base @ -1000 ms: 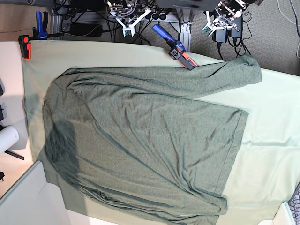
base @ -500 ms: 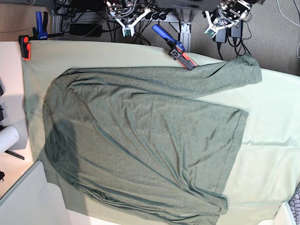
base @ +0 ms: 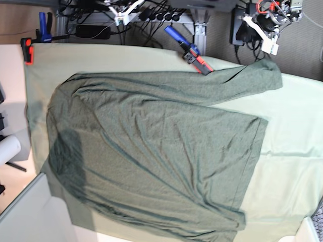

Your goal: Fold the T-shirt properly

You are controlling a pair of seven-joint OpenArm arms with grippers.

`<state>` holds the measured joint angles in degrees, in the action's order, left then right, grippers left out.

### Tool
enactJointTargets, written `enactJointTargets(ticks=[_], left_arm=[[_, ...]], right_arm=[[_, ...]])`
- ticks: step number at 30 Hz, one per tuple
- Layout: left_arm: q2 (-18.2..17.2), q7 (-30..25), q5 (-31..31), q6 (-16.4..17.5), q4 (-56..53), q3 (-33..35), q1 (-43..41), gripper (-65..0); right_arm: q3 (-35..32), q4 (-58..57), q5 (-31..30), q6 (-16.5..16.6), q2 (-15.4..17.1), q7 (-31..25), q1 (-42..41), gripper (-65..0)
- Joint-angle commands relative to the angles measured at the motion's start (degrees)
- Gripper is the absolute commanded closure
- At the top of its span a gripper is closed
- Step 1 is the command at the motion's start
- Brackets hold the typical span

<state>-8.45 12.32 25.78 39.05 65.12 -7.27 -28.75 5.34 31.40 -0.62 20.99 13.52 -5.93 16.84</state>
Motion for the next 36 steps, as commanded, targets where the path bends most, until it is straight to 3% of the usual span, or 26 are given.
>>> enactJointTargets(ticks=[1, 7, 15, 19, 22, 29, 36], left_arm=[[-0.3, 0.8, 2.3, 1.0, 3.0, -1.5, -1.5, -23.7], [-0.3, 9.0, 10.0, 1.0, 17.0, -8.8, -7.0, -23.7], [-1.1, 9.4, 14.3, 1.0, 24.8, -13.8, -10.3, -24.2], [-1.1, 11.1, 16.8, 1.0, 25.9, -15.7, -10.4, -34.3], [-1.3, 12.6, 19.6, 1.0, 29.5, -18.0, -11.5, -36.1], [-4.8, 12.7, 18.7, 1.0, 44.0, -20.9, -14.3, -36.1], [-8.1, 11.5, 14.2, 1.0, 41.5, -20.3, -9.1, -36.1]], right_arm=[[0.2, 1.8, -1.0, 1.3, 1.4, -0.5, 1.4, 0.0], [0.2, 9.1, -4.5, 1.3, 4.1, 0.0, 6.3, 0.0], [0.2, 10.7, -6.1, 1.3, 5.0, 0.2, 7.1, 0.0], [0.2, 10.7, -6.1, 1.3, 5.1, 0.2, 7.1, 0.0], [0.2, 10.7, -6.1, 1.3, 5.0, 0.2, 7.5, 0.0], [0.2, 10.7, -6.1, 1.3, 5.0, 0.2, 7.5, 0.0], [0.2, 11.2, -6.1, 1.3, 5.0, 0.2, 7.5, 0.0]])
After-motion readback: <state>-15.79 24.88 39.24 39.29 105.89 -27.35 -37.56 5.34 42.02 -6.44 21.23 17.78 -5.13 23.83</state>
